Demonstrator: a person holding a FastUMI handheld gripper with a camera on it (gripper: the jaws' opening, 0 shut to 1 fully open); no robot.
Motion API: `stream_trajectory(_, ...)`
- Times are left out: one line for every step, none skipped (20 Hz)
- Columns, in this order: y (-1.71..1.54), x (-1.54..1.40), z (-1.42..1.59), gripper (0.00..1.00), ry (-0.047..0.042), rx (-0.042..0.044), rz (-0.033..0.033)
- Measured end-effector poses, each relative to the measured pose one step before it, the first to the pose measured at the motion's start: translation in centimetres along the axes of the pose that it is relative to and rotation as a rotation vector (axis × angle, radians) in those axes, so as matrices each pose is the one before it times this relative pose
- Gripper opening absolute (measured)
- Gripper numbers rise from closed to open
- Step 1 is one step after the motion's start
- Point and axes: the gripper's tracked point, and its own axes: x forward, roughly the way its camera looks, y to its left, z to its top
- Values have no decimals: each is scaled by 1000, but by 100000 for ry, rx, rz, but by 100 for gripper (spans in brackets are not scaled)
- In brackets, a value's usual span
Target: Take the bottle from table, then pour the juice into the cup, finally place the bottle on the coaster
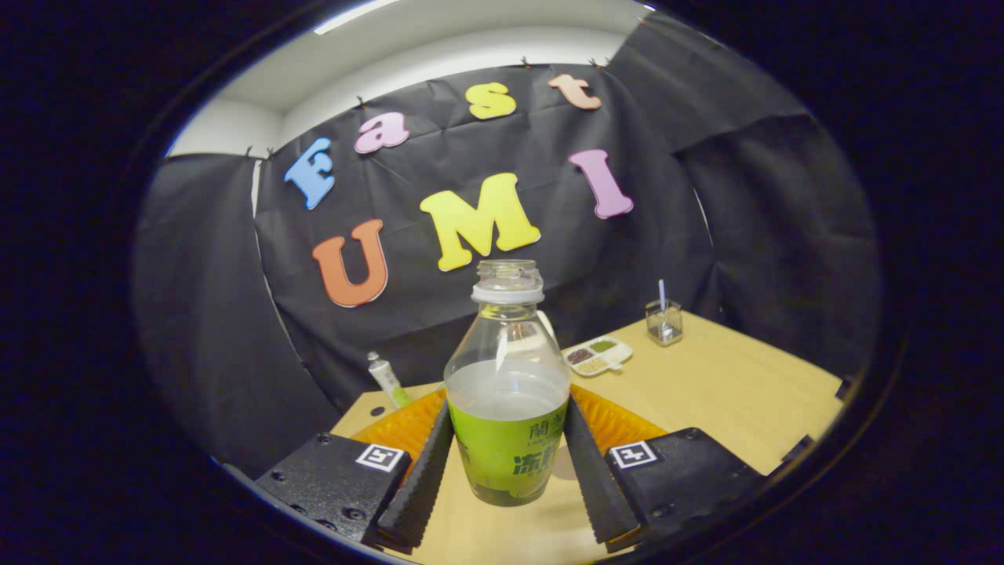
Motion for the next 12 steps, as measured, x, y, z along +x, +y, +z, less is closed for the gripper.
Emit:
stream_trajectory(-292,609,221,81,-4153,-3960,-2181)
stream_trajectory(-410,548,-131,81,-2116,-2963,-2014)
stream_trajectory(-209,696,-616,81,-779,-2368,-1410)
stream_trajectory(-241,827,-691,81,802,-2132,-1595)
stream_trajectory(-269,875,-962,81,1413,-2067,-954)
stream_trajectory(-125,917,-791,81,1435,-1912,-922)
stream_trajectory(-180,831,-847,81,893,-1353,-1681)
stream_trajectory(-446,798,-503,82,-55,-1427,-2311)
stream_trajectory(-136,1005,-703,82,-237,-1152,-2851)
stream_trajectory(-159,965,-482,82,-361,-306,-2609)
stream_trajectory(0,1022,-524,82,-56,601,-1820)
stream_trajectory(339,874,-479,82,-365,793,-346)
